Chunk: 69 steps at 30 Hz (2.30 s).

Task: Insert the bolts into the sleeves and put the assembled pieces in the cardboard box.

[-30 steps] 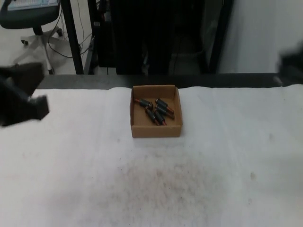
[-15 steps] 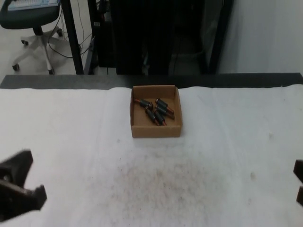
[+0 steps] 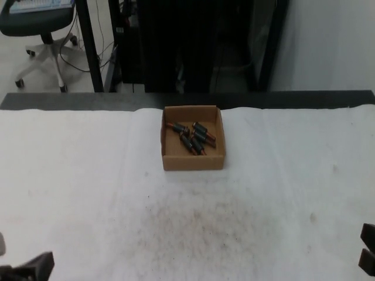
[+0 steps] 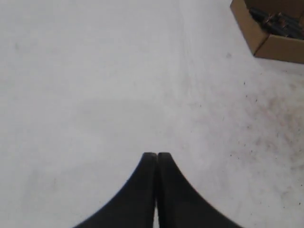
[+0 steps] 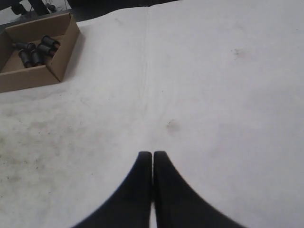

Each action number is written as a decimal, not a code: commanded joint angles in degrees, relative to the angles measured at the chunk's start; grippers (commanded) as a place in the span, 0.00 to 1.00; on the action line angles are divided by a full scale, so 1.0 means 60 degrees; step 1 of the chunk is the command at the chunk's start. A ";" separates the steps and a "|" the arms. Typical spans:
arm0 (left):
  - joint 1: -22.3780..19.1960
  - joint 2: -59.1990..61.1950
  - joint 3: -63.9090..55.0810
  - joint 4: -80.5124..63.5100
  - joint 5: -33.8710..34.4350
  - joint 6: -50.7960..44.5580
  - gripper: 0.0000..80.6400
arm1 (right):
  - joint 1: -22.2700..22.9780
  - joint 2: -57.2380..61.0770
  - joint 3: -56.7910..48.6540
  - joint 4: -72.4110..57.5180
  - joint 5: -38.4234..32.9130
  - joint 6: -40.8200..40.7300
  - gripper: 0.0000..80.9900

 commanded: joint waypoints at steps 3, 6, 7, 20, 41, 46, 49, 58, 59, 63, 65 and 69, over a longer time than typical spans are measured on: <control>0.0017 -0.0084 -0.0022 0.0050 -0.0238 -0.0014 0.00 | -0.0033 -0.0073 0.0028 -0.0102 0.0227 -0.0203 0.01; 0.0017 -0.0084 -0.0022 0.0244 -0.0669 0.0003 0.00 | -0.0033 -0.0073 0.0301 -0.0061 0.0554 -0.0468 0.01; 0.0017 -0.0084 -0.0022 0.0327 -0.0751 0.0003 0.00 | -0.0033 -0.0024 0.0385 -0.0060 0.0652 -0.0428 0.01; 0.0017 -0.0084 -0.0022 0.0455 -0.0669 -0.0929 0.00 | -0.0033 0.0071 0.1587 -0.0388 0.0666 0.1065 0.01; 0.0017 -0.0101 -0.0022 0.0455 -0.0733 -0.0979 0.00 | -0.0033 -0.0189 0.1587 -0.0901 0.0666 0.1065 0.01; 0.0017 -0.0221 -0.0022 0.0455 -0.0733 -0.0979 0.00 | -0.0033 -0.0831 0.1587 -0.0905 0.0666 0.1065 0.01; 0.0017 -0.0883 -0.0022 0.0455 -0.0733 -0.0979 0.00 | -0.0033 -0.1138 0.1587 -0.0905 0.0666 0.1065 0.01; -0.0011 -0.2873 -0.0022 -0.0125 -0.0733 -0.0979 0.00 | -0.0001 -0.1751 0.1587 -0.0905 0.0683 0.1065 0.01; -0.0029 -0.2873 -0.0022 -0.0120 -0.0733 -0.0979 0.00 | -0.0006 -0.1880 0.1587 -0.0905 0.0677 0.1065 0.01; -0.0029 -0.2873 -0.0022 -0.0037 -0.0733 -0.0979 0.00 | 0.0003 -0.2853 0.1587 -0.0905 0.0682 0.1065 0.01; -0.0029 -0.2873 -0.0022 -0.0037 -0.0733 -0.0979 0.00 | 0.0003 -0.3457 0.1587 -0.0905 0.0682 0.1065 0.01; -0.0029 -0.2873 -0.0022 -0.0037 -0.0733 -0.0979 0.00 | 0.0022 -0.3544 0.1587 -0.1257 0.0672 0.1065 0.01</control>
